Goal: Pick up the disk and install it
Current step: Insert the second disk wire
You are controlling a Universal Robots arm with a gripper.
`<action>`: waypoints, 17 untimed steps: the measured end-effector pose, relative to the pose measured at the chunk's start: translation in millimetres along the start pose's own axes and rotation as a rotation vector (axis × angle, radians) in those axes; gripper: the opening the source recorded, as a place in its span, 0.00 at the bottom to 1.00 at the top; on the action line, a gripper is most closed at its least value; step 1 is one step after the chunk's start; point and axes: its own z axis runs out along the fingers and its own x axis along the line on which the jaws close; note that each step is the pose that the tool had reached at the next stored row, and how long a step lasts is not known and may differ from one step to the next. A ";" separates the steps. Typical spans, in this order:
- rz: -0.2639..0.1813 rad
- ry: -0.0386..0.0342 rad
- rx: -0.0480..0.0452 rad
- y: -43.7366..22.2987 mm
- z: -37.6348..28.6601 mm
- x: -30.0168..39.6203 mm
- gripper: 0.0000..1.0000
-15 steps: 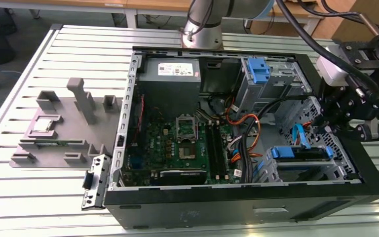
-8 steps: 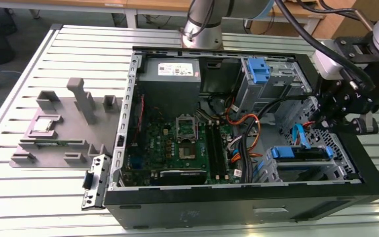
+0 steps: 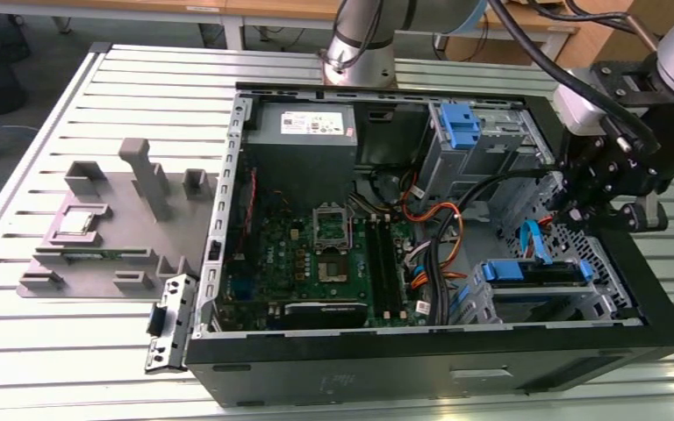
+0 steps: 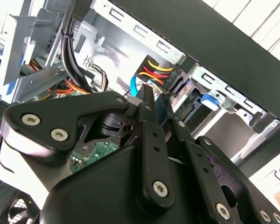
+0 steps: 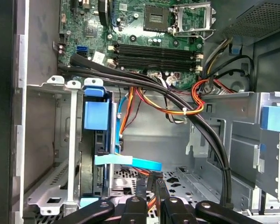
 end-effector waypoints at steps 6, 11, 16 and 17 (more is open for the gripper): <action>0.000 0.0006 -0.0004 -5.9 0.0 -0.3 0.23; 0.000 0.0000 -0.0002 -7.1 0.3 0.0 0.23; 0.000 0.0001 -0.0004 -7.1 0.0 1.3 0.23; 0.000 -0.0001 -0.0003 -7.1 0.0 1.5 0.23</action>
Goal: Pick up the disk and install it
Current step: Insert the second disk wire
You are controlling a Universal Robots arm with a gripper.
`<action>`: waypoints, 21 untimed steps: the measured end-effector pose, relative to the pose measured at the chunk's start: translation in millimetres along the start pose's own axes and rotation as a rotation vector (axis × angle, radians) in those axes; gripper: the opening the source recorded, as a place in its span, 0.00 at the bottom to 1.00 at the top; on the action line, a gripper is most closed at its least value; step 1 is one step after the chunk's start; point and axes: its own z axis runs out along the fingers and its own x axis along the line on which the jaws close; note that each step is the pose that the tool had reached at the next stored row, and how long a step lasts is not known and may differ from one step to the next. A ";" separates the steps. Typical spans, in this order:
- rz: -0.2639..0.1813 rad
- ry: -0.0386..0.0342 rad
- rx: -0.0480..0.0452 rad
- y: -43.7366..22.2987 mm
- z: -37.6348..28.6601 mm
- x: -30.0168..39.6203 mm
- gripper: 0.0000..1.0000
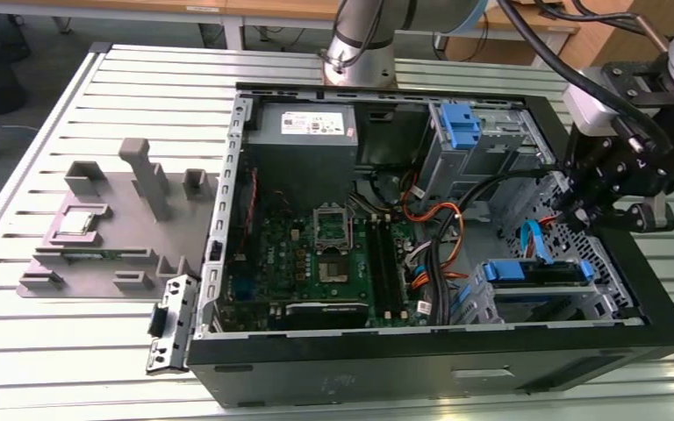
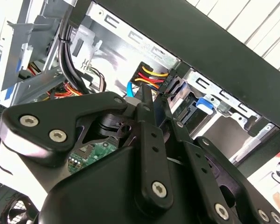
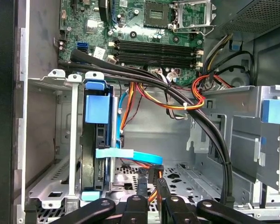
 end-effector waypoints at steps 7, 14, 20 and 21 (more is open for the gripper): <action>0.000 -0.0008 0.0007 0.5 -0.5 4.3 0.23; -0.001 -0.0010 0.0046 3.8 -1.5 11.3 0.23; -0.001 -0.0013 0.0068 4.5 -1.8 13.1 0.23; -0.001 -0.0013 0.0069 3.5 -1.7 13.1 0.23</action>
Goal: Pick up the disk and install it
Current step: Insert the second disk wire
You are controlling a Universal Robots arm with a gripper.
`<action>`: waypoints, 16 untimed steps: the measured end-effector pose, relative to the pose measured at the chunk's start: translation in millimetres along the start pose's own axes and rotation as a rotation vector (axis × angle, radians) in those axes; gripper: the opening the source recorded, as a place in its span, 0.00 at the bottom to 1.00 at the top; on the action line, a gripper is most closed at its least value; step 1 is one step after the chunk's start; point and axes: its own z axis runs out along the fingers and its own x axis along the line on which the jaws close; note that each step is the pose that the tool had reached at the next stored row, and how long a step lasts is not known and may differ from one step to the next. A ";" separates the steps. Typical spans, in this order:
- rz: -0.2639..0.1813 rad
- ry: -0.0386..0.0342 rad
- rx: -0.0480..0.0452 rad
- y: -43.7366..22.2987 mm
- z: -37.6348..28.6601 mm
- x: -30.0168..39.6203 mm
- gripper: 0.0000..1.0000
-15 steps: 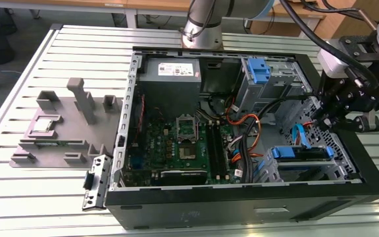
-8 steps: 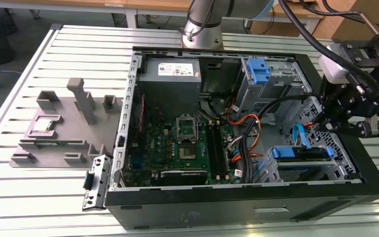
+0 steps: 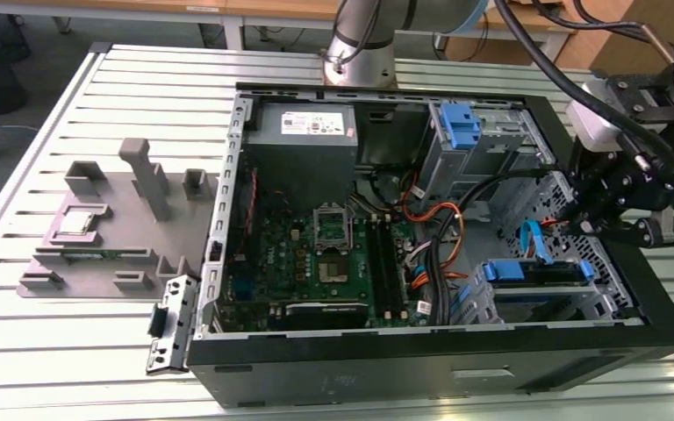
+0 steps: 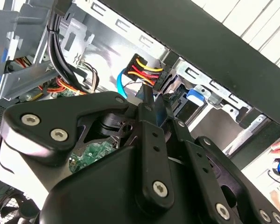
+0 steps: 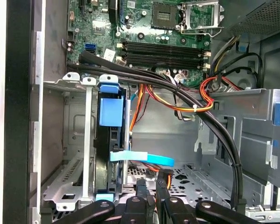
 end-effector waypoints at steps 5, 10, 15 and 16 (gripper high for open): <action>0.000 -0.0003 0.0000 -5.8 0.8 0.2 0.23; 0.000 0.0000 0.0000 -9.8 3.9 0.8 0.23; 0.000 0.0019 -0.0001 -12.0 7.6 1.3 0.23; 0.000 0.0023 -0.0001 -12.6 8.4 1.4 0.23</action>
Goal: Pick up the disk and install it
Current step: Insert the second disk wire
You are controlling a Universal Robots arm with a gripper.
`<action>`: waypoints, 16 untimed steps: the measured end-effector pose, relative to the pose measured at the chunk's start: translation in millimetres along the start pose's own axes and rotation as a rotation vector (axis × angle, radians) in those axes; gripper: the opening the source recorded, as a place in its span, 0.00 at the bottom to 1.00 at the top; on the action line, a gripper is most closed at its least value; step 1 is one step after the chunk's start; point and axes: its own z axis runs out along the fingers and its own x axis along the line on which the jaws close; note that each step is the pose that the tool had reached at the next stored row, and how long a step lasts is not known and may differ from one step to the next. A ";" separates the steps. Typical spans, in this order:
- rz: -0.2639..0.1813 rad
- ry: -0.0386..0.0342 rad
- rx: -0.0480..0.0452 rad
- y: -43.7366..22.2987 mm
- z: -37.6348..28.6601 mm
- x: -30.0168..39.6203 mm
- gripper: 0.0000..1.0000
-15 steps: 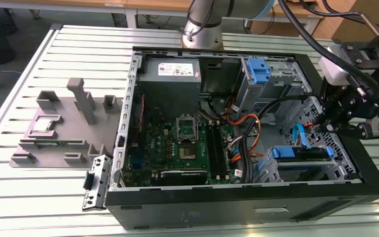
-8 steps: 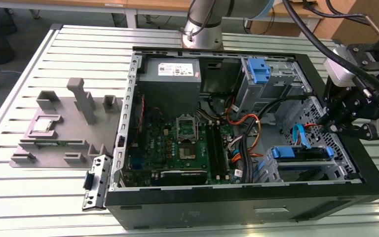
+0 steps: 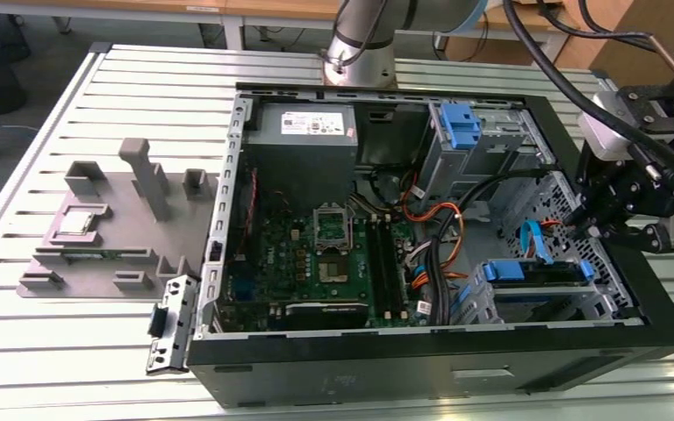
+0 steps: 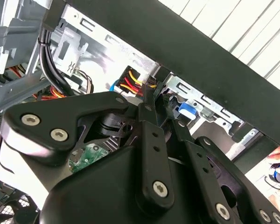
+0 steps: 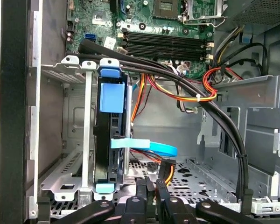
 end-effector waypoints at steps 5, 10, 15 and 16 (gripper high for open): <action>0.000 0.0018 0.0000 -0.5 1.0 0.1 0.23; 0.000 0.0025 -0.0001 3.1 1.6 0.3 0.23; 0.000 0.0033 -0.0002 6.1 2.1 0.4 0.23; 0.000 0.0036 -0.0002 6.1 2.0 0.5 0.23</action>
